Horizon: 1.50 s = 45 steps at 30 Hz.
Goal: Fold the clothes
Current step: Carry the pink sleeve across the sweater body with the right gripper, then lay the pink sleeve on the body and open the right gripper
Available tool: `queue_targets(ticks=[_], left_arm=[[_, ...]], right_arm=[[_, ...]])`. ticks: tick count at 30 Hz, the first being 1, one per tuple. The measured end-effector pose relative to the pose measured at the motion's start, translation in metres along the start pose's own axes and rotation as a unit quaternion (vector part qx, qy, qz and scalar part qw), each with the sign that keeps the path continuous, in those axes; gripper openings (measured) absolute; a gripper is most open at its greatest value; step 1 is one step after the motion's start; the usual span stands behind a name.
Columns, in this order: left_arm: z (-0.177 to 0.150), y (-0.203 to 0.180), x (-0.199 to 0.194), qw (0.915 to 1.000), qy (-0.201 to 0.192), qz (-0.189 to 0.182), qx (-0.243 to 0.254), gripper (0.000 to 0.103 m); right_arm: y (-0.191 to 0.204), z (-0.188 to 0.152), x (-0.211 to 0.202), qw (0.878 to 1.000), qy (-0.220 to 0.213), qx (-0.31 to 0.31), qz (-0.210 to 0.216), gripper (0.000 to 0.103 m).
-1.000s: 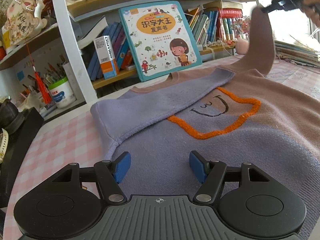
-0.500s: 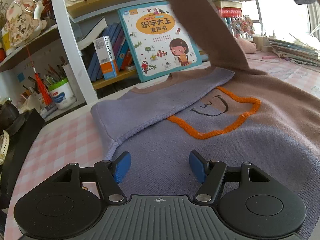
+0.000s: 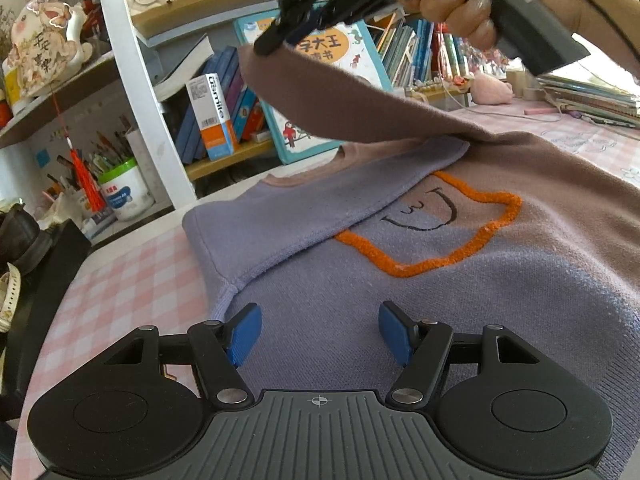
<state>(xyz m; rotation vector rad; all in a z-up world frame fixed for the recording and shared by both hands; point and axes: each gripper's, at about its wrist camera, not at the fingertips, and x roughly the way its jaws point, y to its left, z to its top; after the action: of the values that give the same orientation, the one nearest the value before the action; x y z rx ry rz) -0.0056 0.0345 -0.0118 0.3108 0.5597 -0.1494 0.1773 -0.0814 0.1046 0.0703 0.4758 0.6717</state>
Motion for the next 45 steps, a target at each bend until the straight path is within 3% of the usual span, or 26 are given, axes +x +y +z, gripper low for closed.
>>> queue_targets(ticks=[6,7,8,10,14,18,27,38,45], left_arm=[[0.0,0.001,0.001,1.0,0.001,0.001,-0.002,0.069],[0.0,0.001,0.001,1.0,0.002,0.001,-0.003,0.07],[0.0,0.002,0.001,1.0,0.002,0.001,-0.005,0.071],[0.0,0.002,0.001,1.0,0.003,0.001,-0.007,0.071],[0.001,0.001,0.001,1.0,0.002,0.004,-0.004,0.071],[0.001,0.0,0.0,1.0,0.001,0.007,0.0,0.071],[0.0,0.0,0.002,1.0,0.004,0.009,-0.002,0.073],[0.0,-0.002,-0.004,0.9995,-0.005,0.031,-0.001,0.074],[-0.002,0.002,-0.033,0.9988,0.003,0.022,-0.044,0.074]], right_arm=[[-0.006,-0.012,0.016,1.0,0.023,0.012,0.0,0.014],[-0.008,-0.013,0.016,1.0,0.024,0.018,0.003,0.024],[-0.01,-0.014,0.015,0.999,0.022,0.026,0.009,0.041],[-0.015,-0.015,0.009,0.999,0.015,0.039,0.022,0.049],[-0.029,-0.02,-0.011,0.999,0.011,0.043,0.0,0.049],[-0.058,-0.035,-0.038,0.997,0.023,0.056,-0.053,0.049],[-0.113,-0.108,-0.105,0.979,0.087,0.117,-0.14,0.05],[-0.101,-0.162,-0.158,0.976,0.102,0.126,-0.145,0.05],[-0.097,-0.18,-0.191,0.976,0.093,0.136,-0.145,0.05]])
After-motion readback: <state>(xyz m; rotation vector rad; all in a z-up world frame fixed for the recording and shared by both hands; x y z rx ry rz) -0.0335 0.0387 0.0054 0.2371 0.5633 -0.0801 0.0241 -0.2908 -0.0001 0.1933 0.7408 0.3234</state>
